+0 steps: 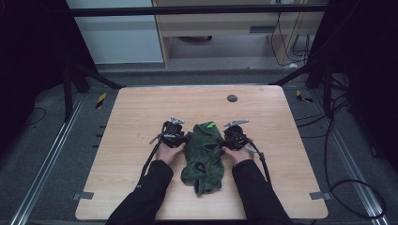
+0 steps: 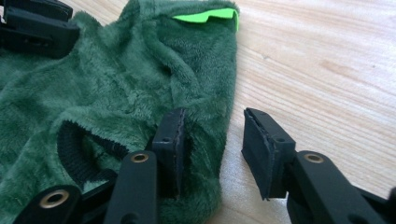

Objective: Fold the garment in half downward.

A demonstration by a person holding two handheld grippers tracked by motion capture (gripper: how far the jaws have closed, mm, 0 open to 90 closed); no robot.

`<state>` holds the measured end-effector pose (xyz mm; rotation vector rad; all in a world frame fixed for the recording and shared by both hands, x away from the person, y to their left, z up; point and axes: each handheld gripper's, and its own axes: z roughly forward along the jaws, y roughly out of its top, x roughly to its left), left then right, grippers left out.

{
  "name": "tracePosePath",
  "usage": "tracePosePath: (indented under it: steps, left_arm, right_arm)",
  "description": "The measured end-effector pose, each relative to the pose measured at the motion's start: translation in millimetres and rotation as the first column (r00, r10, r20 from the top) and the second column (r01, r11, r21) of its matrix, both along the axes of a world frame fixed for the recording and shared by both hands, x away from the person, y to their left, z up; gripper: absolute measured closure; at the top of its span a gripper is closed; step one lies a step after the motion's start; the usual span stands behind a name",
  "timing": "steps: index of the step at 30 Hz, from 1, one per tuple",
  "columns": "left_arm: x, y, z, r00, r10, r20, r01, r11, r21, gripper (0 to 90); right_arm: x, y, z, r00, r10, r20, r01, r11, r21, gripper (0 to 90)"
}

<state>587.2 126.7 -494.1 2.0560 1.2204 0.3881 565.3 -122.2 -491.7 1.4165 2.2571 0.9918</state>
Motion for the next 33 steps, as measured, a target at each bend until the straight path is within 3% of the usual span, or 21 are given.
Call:
tracePosePath:
  steps: [8, 16, 25, 33]
  left_arm:
    - [-2.1, -3.8, 0.6, 0.9998, -0.019, -0.01, 0.019, 0.9998, 0.009, 78.0]
    - [-4.4, -4.9, 1.6, 0.9993, -0.033, -0.014, 0.034, 0.9994, 0.012, 87.0]
    - [-6.5, -4.0, 3.5, 0.9991, -0.04, -0.013, 0.04, 0.9991, 0.011, 88.5]
    - [-12.8, -2.2, 15.6, 0.9985, -0.053, 0.015, 0.053, 0.9985, -0.007, 88.7]
  right_arm:
    - [0.8, 1.3, -2.6, 0.9999, 0.007, -0.012, -0.007, 1.0, 0.002, 65.6]
    - [0.3, 3.7, -2.2, 0.9996, 0.024, -0.014, -0.024, 1.0, 0.006, 78.6]
    - [1.6, 2.4, 0.5, 0.9996, 0.026, -0.009, -0.025, 1.0, 0.015, 83.7]
    - [-1.1, -2.3, 11.1, 0.999, 0.028, 0.036, -0.029, 0.999, 0.04, 83.8]
